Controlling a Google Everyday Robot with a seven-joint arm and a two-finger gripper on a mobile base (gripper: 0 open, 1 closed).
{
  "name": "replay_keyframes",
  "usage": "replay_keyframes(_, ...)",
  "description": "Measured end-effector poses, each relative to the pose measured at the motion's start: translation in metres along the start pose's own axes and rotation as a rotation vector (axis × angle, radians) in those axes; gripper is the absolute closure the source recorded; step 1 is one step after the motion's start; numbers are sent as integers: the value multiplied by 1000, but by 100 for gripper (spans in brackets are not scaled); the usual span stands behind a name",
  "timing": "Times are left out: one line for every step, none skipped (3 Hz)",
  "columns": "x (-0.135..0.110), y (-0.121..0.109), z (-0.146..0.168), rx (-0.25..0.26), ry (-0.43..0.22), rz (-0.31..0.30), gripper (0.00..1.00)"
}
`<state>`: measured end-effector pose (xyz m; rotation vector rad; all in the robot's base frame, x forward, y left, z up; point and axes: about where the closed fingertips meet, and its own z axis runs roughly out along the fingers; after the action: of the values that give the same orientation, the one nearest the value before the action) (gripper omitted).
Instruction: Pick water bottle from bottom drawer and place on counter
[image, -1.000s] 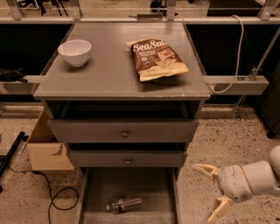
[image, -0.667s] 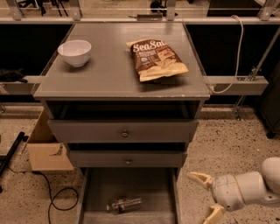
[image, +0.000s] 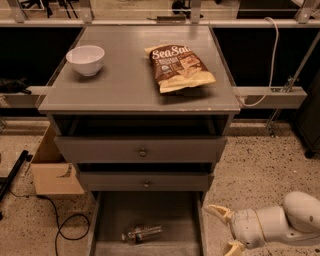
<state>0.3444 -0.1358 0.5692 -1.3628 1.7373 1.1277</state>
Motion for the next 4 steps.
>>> replay_keyframes(3, -6, 18, -6, 33, 40, 0)
replay_keyframes(-3, -10, 32, 47, 7, 50, 0)
replay_keyframes(-3, -10, 32, 47, 7, 50, 0)
replay_keyframes(10, -14, 48, 45, 6, 71, 0)
